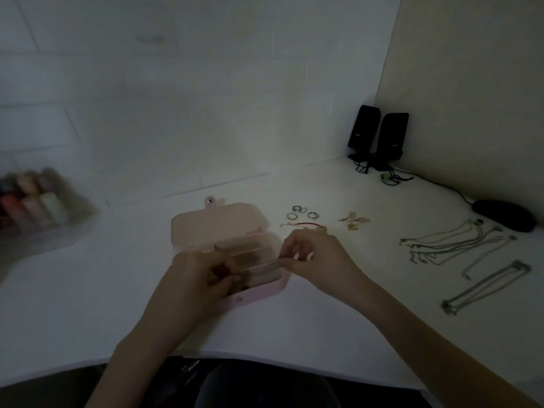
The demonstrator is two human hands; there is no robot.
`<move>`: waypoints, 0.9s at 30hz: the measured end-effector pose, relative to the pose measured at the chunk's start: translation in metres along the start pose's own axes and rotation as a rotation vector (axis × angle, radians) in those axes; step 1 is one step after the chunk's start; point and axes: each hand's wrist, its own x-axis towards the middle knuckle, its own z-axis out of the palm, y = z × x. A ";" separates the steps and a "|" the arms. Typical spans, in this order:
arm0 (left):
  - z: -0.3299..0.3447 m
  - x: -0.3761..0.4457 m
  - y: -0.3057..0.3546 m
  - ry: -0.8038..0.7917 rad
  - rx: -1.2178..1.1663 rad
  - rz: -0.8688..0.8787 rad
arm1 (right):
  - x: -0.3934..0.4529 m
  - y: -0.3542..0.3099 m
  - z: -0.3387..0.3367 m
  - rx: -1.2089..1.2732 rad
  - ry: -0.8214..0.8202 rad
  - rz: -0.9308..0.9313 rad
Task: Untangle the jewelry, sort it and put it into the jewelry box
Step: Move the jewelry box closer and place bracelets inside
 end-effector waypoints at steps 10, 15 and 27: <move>0.006 0.002 -0.005 -0.022 0.038 0.039 | 0.005 0.002 0.012 -0.039 -0.014 -0.045; 0.016 0.013 0.014 0.046 0.033 0.097 | 0.003 0.021 -0.013 0.145 0.094 0.027; 0.155 0.094 0.114 -0.189 -0.089 0.333 | -0.024 0.126 -0.146 -0.110 0.479 0.302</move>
